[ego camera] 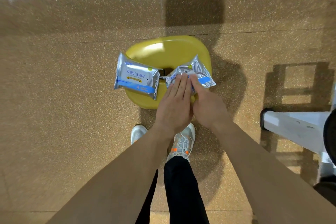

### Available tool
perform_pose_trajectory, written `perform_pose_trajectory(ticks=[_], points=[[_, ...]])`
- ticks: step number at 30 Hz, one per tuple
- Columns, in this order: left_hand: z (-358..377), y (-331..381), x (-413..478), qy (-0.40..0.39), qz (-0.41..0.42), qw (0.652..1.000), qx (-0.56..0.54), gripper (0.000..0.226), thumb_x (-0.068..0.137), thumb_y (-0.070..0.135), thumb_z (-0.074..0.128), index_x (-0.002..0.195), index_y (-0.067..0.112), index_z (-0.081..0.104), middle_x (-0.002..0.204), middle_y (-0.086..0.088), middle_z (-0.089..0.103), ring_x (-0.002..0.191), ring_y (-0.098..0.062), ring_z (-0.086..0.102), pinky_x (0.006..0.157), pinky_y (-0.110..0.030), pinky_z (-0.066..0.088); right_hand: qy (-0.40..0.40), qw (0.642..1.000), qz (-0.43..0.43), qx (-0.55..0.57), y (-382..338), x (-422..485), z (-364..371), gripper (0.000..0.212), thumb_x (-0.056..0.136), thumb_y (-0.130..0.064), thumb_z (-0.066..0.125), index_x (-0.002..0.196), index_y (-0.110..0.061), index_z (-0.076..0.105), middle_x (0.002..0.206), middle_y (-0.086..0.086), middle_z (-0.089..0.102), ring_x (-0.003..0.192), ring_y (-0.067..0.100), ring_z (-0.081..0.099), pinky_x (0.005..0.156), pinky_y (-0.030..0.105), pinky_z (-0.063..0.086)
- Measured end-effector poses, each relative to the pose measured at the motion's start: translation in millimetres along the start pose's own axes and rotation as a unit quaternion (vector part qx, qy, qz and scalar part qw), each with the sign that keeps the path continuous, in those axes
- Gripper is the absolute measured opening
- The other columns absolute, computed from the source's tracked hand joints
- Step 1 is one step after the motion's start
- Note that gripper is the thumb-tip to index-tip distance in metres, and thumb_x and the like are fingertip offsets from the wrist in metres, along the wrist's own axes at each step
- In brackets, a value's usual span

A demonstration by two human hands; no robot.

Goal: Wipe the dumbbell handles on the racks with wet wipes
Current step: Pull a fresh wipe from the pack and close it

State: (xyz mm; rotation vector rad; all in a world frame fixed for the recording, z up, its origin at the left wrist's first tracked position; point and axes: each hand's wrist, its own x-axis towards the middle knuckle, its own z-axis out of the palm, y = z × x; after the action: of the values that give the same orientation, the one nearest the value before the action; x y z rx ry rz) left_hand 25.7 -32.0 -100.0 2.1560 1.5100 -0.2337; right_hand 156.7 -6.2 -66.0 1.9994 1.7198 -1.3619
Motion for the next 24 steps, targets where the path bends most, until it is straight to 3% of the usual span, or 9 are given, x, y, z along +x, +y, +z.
perform_pose_trajectory(ticks=[2,4,6,9,13,15,17,21,24], points=[[-1.3,-3.6,2.8,-0.03,-0.008,0.999,0.018,0.071,0.103,0.043,0.031,0.161,0.006,0.009,0.168,-0.012,0.005,0.156,-0.026,0.004,0.125,-0.039,0.009,-0.011,0.999,0.0,-0.053,1.7,-0.8,-5.8,0.084,0.098,-0.02,0.048,0.16,-0.041,-0.005,0.108,0.005,0.07,0.075,0.025,0.06,0.072,0.039,0.05],[-3.7,-7.2,5.0,-0.05,-0.005,0.998,0.044,0.076,0.102,0.047,0.033,0.161,0.009,0.005,0.169,-0.011,0.0,0.157,-0.025,0.001,0.125,-0.041,0.01,-0.016,0.988,-0.038,-0.147,4.1,-3.7,-13.0,0.087,0.098,-0.017,0.048,0.161,-0.033,-0.011,0.126,0.005,0.066,0.069,0.025,0.055,0.065,0.037,0.047],[-5.8,-7.8,5.7,-0.062,0.002,0.996,0.057,0.078,0.102,0.049,0.037,0.162,0.01,0.004,0.169,-0.011,-0.002,0.157,-0.026,0.001,0.125,-0.043,0.013,-0.017,0.966,-0.083,-0.243,9.2,-6.7,-16.6,0.089,0.098,-0.013,0.045,0.16,-0.028,-0.016,0.159,-0.004,0.04,0.068,0.024,0.05,0.059,0.036,0.043],[-11.2,-9.9,7.9,-0.09,0.018,0.993,0.079,0.08,0.102,0.049,0.036,0.162,0.012,-0.001,0.168,-0.012,-0.01,0.157,-0.027,-0.002,0.126,-0.045,0.014,-0.008,0.937,-0.145,-0.316,26.2,-1.3,-15.8,0.087,0.097,-0.009,0.044,0.161,-0.027,-0.012,0.17,-0.01,0.001,0.066,0.025,0.049,0.055,0.035,0.042],[-20.1,-10.4,8.9,-0.109,0.022,0.989,0.094,0.081,0.102,0.046,0.039,0.161,0.013,-0.005,0.169,-0.01,-0.011,0.157,-0.027,-0.003,0.126,-0.046,0.01,0.079,0.905,-0.254,-0.331,42.6,13.7,-15.5,0.079,0.081,0.0,0.062,0.155,-0.011,0.039,0.164,0.003,0.032,0.047,0.025,0.044,0.044,0.028,0.031],[-25.1,-9.1,9.3,-0.113,0.025,0.988,0.102,0.079,0.102,0.044,0.038,0.161,0.013,-0.004,0.169,-0.009,-0.01,0.157,-0.027,-0.002,0.125,-0.046,0.008,0.099,0.886,-0.269,-0.365,47.6,22.1,-18.7,0.07,0.081,-0.001,0.063,0.149,-0.009,0.048,0.161,0.005,0.038,0.043,0.023,0.043,0.042,0.027,0.032],[-31.7,-9.8,11.0,-0.123,0.039,0.986,0.107,0.077,0.103,0.044,0.036,0.161,0.012,-0.003,0.169,-0.01,-0.01,0.157,-0.027,-0.002,0.125,-0.045,0.005,0.066,0.875,-0.263,-0.402,44.6,24.7,-30.2,0.071,0.087,-0.006,0.061,0.155,-0.013,0.041,0.166,0.002,0.027,0.047,0.022,0.04,0.043,0.027,0.031],[-38.2,-14.2,10.9,-0.14,0.06,0.981,0.123,0.076,0.104,0.043,0.036,0.161,0.01,-0.003,0.168,-0.012,-0.009,0.157,-0.027,-0.001,0.127,-0.044,0.005,-0.047,0.849,-0.229,-0.474,35.8,21.8,-46.2,0.077,0.102,-0.012,0.037,0.162,-0.022,-0.011,0.164,-0.005,-0.029,0.067,0.022,0.051,0.047,0.033,0.028],[-39.4,-15.0,10.5,-0.144,0.065,0.977,0.14,0.076,0.104,0.043,0.035,0.161,0.009,-0.002,0.168,-0.013,-0.009,0.156,-0.027,-0.002,0.125,-0.044,-0.002,-0.07,0.837,-0.219,-0.496,25.7,23.6,-51.1,0.077,0.103,-0.011,0.034,0.16,-0.021,-0.018,0.161,-0.003,-0.036,0.067,0.02,0.056,0.049,0.032,0.037]])
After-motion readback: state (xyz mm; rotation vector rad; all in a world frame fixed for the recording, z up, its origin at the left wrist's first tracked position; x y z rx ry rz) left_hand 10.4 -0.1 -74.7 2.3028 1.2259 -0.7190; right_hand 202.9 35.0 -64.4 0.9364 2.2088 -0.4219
